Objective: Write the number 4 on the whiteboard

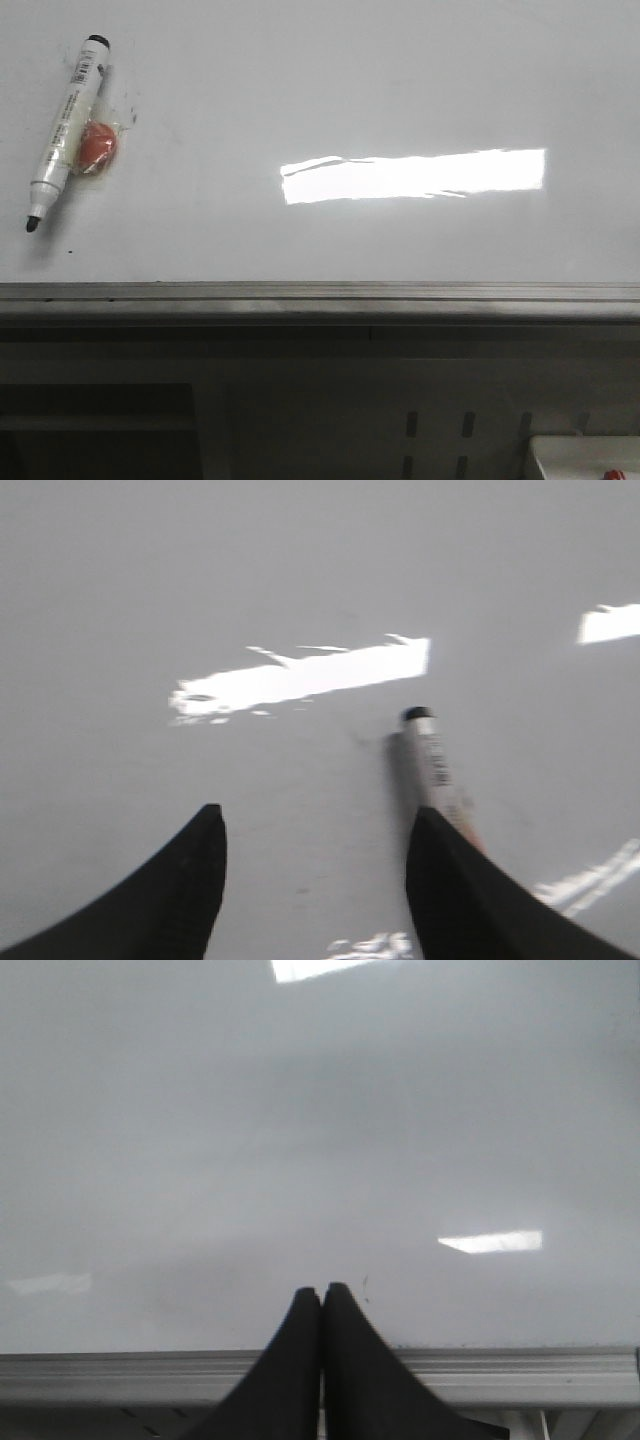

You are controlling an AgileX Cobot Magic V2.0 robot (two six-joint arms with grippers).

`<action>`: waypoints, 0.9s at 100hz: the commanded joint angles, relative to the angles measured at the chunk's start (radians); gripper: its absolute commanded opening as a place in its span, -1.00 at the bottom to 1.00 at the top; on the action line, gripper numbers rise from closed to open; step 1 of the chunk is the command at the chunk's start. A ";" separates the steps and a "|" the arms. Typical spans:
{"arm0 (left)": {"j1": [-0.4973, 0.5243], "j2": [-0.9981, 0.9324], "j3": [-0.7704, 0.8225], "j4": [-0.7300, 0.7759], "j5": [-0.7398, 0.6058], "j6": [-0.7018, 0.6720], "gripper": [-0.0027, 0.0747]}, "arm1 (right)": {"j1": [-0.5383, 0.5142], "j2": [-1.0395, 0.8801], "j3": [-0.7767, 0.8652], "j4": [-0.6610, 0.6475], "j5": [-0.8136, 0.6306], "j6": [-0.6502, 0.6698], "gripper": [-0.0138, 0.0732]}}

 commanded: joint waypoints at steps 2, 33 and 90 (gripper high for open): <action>-0.132 0.106 -0.060 0.005 -0.107 -0.023 0.05 | 0.002 0.009 -0.028 0.003 -0.078 -0.003 -0.81; -0.249 0.430 -0.167 -0.076 -0.124 -0.023 0.04 | 0.002 0.009 -0.028 0.003 -0.098 -0.003 -0.81; -0.247 0.546 -0.191 -0.171 -0.079 -0.021 -0.98 | 0.002 0.009 -0.057 0.012 -0.047 -0.003 -0.81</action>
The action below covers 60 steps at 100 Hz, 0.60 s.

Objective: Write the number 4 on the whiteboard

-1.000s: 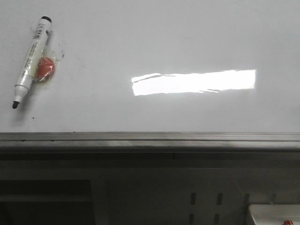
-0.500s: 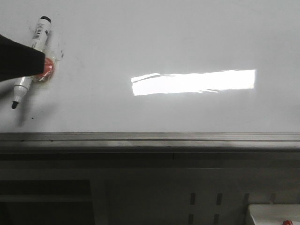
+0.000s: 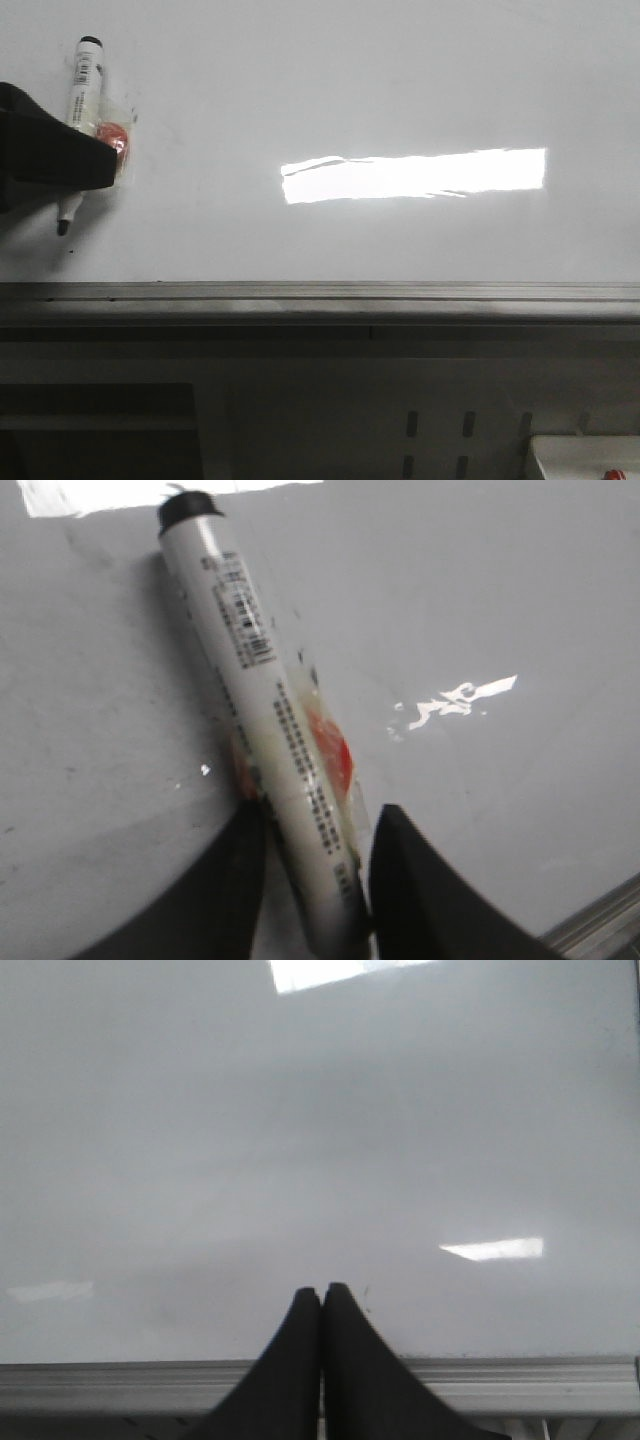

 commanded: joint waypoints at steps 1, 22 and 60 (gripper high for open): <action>-0.006 -0.006 -0.027 -0.004 -0.024 -0.009 -0.97 | 0.003 0.009 -0.054 0.011 -0.039 -0.003 -0.81; -0.006 -0.013 -0.027 0.126 -0.016 -0.007 -0.98 | 0.079 0.026 -0.150 0.033 0.094 -0.008 -0.81; -0.011 -0.069 -0.027 0.792 -0.264 -0.007 -0.98 | 0.648 0.236 -0.361 0.134 0.054 -0.157 -0.13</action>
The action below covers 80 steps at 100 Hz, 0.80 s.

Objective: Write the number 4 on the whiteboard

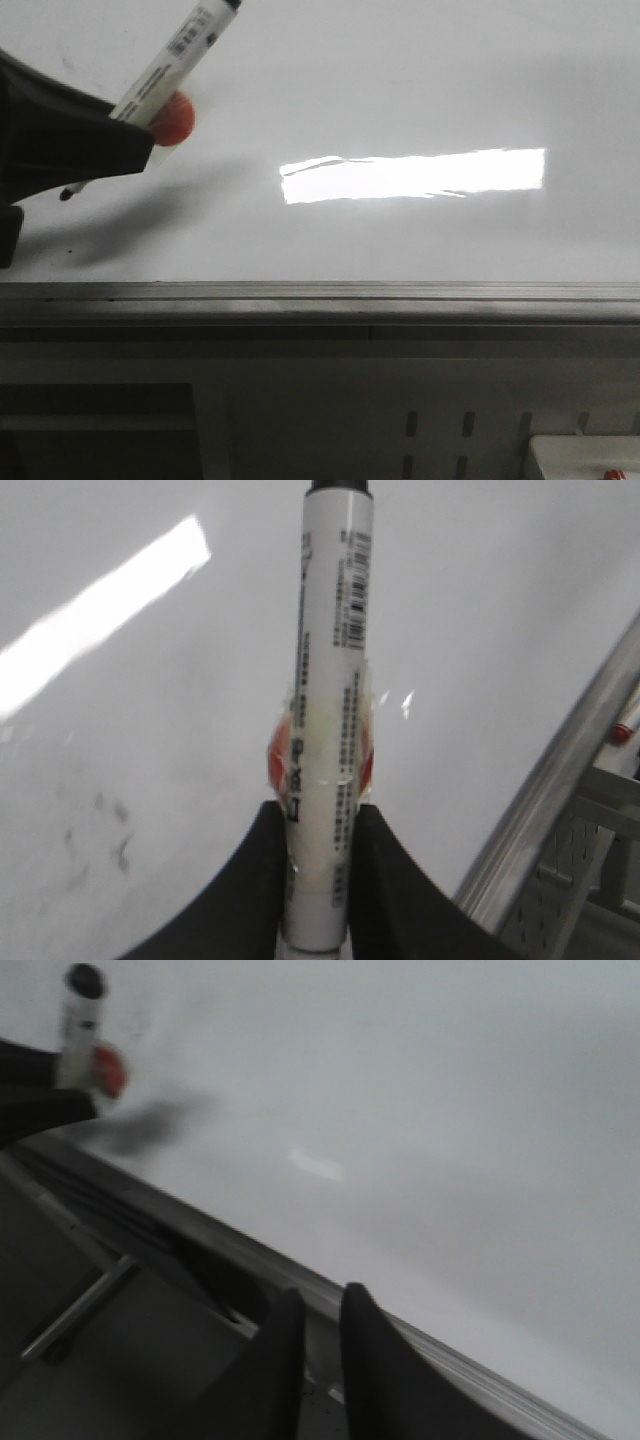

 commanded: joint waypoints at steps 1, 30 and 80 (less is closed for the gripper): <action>-0.007 -0.020 -0.024 0.174 -0.170 -0.007 -0.98 | 0.127 0.067 -0.079 0.019 -0.112 -0.028 -0.06; -0.007 -0.020 -0.024 0.327 -0.261 -0.007 -0.98 | 0.390 0.292 -0.217 -0.065 -0.227 -0.028 0.18; -0.007 -0.020 -0.022 0.365 -0.264 -0.007 -0.98 | 0.398 0.444 -0.306 -0.081 -0.257 -0.028 -0.20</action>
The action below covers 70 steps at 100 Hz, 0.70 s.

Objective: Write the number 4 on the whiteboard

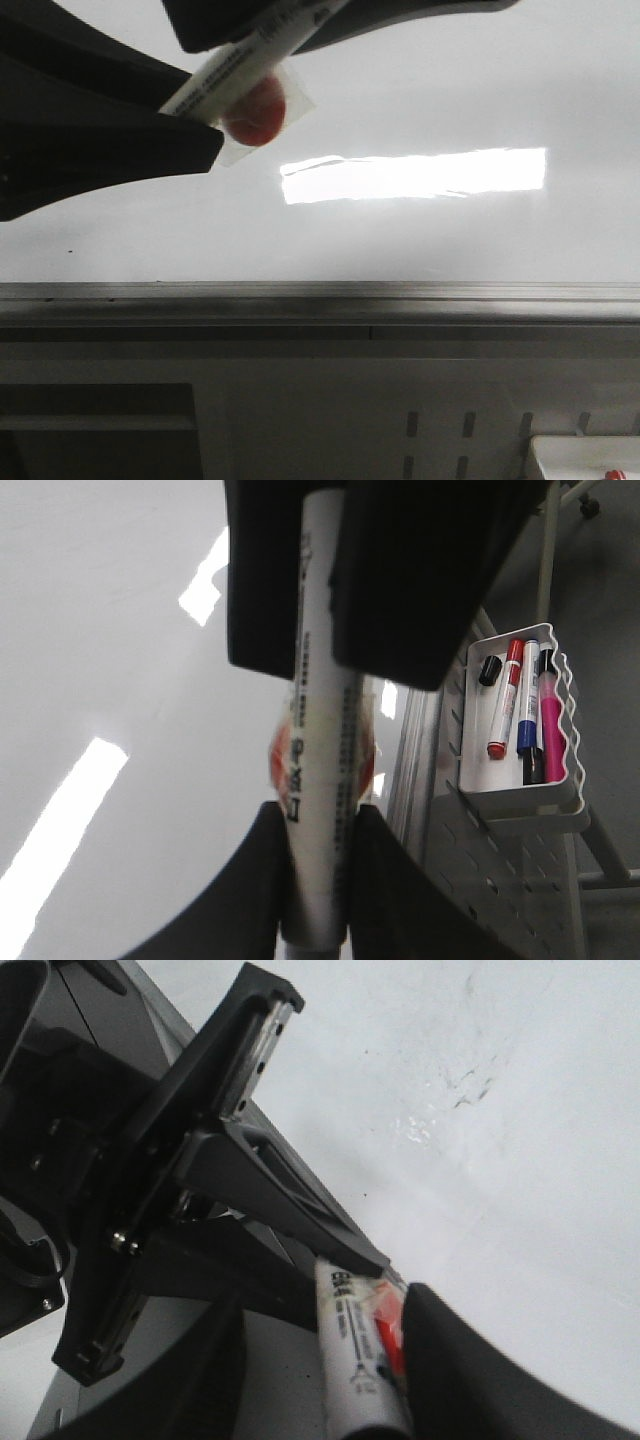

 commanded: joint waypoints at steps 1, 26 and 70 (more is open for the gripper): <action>-0.007 -0.018 -0.022 -0.031 -0.065 -0.007 -0.98 | -0.001 -0.010 -0.037 -0.014 -0.069 -0.014 -0.23; -0.003 -0.018 -0.022 -0.047 -0.065 -0.009 -0.80 | -0.003 -0.009 -0.037 -0.019 -0.041 -0.014 -0.83; -0.001 -0.219 -0.021 -0.491 0.301 -0.011 0.12 | -0.071 0.019 -0.095 -0.057 -0.029 -0.014 -0.83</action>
